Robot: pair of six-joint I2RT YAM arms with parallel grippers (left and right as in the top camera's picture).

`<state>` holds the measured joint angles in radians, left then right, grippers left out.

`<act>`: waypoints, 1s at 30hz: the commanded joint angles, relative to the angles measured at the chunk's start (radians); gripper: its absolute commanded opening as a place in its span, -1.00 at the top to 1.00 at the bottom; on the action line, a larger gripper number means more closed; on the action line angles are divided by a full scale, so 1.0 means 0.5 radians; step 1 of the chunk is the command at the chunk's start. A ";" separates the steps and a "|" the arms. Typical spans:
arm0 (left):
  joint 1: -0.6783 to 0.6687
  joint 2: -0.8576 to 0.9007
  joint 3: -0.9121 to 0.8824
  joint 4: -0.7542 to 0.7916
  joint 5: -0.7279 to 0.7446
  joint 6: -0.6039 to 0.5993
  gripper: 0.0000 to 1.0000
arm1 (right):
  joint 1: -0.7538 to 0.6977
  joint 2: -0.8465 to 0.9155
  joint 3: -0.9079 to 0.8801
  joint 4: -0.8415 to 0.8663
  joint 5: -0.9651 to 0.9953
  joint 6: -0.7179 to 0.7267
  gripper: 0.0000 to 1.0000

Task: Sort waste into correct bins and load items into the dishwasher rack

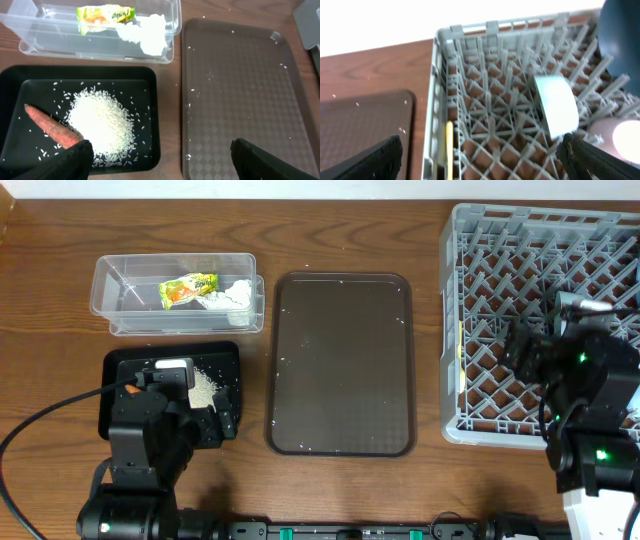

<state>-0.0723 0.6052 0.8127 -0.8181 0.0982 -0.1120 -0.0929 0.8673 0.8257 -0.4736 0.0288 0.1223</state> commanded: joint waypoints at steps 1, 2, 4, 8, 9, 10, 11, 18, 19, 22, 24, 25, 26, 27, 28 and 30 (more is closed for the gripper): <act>0.005 -0.009 -0.010 -0.004 -0.017 -0.010 -0.82 | 0.003 -0.014 -0.047 -0.089 0.054 0.039 -0.99; 0.005 -0.008 -0.010 -0.013 -0.017 -0.010 -0.82 | 0.003 -0.014 -0.047 -0.132 0.054 0.039 -0.98; 0.005 -0.008 -0.010 -0.021 -0.017 -0.010 -0.83 | 0.003 -0.007 -0.047 -0.222 0.054 0.039 -0.98; 0.005 -0.008 -0.010 -0.021 -0.017 -0.010 -0.83 | 0.003 0.016 -0.047 -0.391 0.054 0.039 -0.99; 0.005 -0.008 -0.010 -0.021 -0.017 -0.010 -0.84 | 0.003 0.021 -0.047 -0.423 0.053 0.039 -0.98; 0.005 -0.008 -0.010 -0.021 -0.017 -0.010 -0.83 | 0.003 0.026 -0.047 -0.459 0.054 0.039 -0.99; 0.005 -0.008 -0.010 -0.021 -0.017 -0.010 -0.84 | 0.003 0.031 -0.047 -0.493 0.054 0.039 -0.99; 0.005 -0.008 -0.010 -0.021 -0.017 -0.010 -0.85 | 0.003 0.033 -0.047 -0.645 0.054 0.039 -0.99; 0.005 -0.008 -0.010 -0.021 -0.017 -0.010 -0.84 | 0.003 0.033 -0.047 -0.653 0.054 0.039 -0.99; 0.005 -0.008 -0.010 -0.021 -0.017 -0.010 -0.84 | 0.003 0.033 -0.047 -0.664 0.054 0.039 -0.99; 0.005 -0.008 -0.010 -0.021 -0.017 -0.010 -0.84 | 0.003 0.033 -0.047 -0.664 0.054 0.039 -0.99; 0.005 -0.008 -0.010 -0.021 -0.017 -0.010 -0.84 | 0.003 0.033 -0.047 -0.664 0.054 0.039 -0.98; 0.005 -0.008 -0.010 -0.021 -0.017 -0.010 -0.85 | 0.003 0.033 -0.047 -0.664 0.054 0.039 -0.99; 0.005 -0.008 -0.010 -0.021 -0.017 -0.010 -0.85 | 0.003 0.033 -0.047 -0.664 0.054 0.039 -0.98; 0.005 -0.008 -0.010 -0.021 -0.017 -0.010 -0.85 | 0.003 0.033 -0.047 -0.663 0.054 0.039 -0.98; 0.005 -0.008 -0.010 -0.021 -0.017 -0.010 -0.85 | 0.003 0.033 -0.047 -0.664 0.054 0.039 -0.99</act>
<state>-0.0723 0.6048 0.8127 -0.8291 0.0982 -0.1120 -0.0929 0.8825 0.8078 -0.8036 0.0452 0.1268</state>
